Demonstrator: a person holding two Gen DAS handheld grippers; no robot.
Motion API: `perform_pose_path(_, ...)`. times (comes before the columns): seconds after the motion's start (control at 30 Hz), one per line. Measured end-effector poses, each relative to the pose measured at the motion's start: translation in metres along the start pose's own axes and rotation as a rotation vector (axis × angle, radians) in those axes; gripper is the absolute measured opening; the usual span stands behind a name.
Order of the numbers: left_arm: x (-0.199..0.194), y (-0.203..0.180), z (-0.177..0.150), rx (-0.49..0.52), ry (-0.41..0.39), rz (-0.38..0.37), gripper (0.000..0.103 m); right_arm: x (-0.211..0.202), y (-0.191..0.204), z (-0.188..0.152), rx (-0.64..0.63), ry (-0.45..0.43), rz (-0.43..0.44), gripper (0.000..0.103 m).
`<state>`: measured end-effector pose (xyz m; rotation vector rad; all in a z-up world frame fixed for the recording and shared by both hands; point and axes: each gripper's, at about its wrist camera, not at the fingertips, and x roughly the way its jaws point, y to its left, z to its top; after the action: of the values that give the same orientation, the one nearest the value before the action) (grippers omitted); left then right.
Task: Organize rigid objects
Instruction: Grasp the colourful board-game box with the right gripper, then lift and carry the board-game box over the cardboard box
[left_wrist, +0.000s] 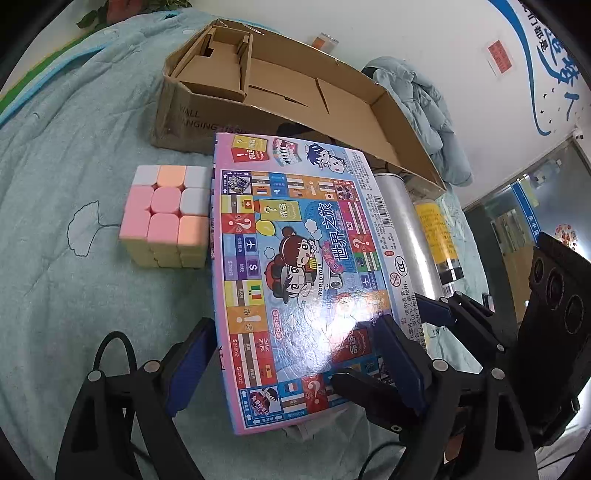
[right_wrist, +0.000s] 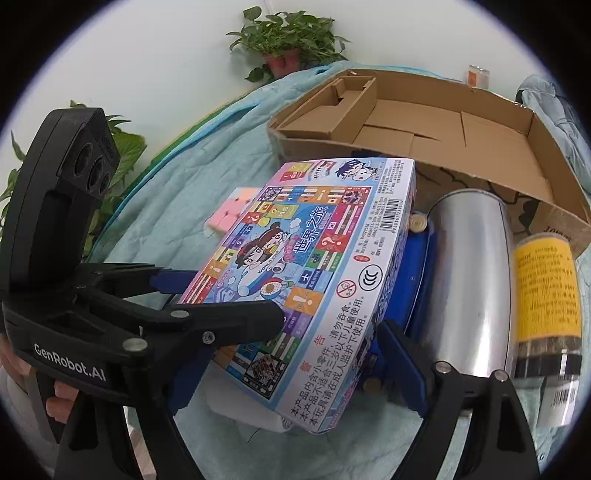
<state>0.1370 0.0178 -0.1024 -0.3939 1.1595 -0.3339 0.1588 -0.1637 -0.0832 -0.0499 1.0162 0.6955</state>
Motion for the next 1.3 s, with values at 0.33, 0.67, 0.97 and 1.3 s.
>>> perform_pose_path(0.33, 0.012, 0.006, 0.012, 0.009, -0.004, 0.037, 0.079, 0.013, 0.004, 0.011, 0.024, 0.038, -0.082, 0.087)
perform_pose_path(0.67, -0.023, -0.023, 0.006, 0.071, -0.161, 0.118, 0.068, -0.006, 0.009, 0.008, 0.062, -0.09, -0.147, 0.088)
perform_pose_path(0.97, -0.053, -0.061, 0.03, 0.155, -0.278, 0.112, 0.068, -0.042, 0.006, 0.02, 0.051, -0.244, -0.181, 0.088)
perform_pose_path(1.3, -0.072, -0.111, 0.101, 0.281, -0.382, 0.12, 0.068, -0.066, -0.02, 0.075, 0.04, -0.364, -0.224, 0.088)
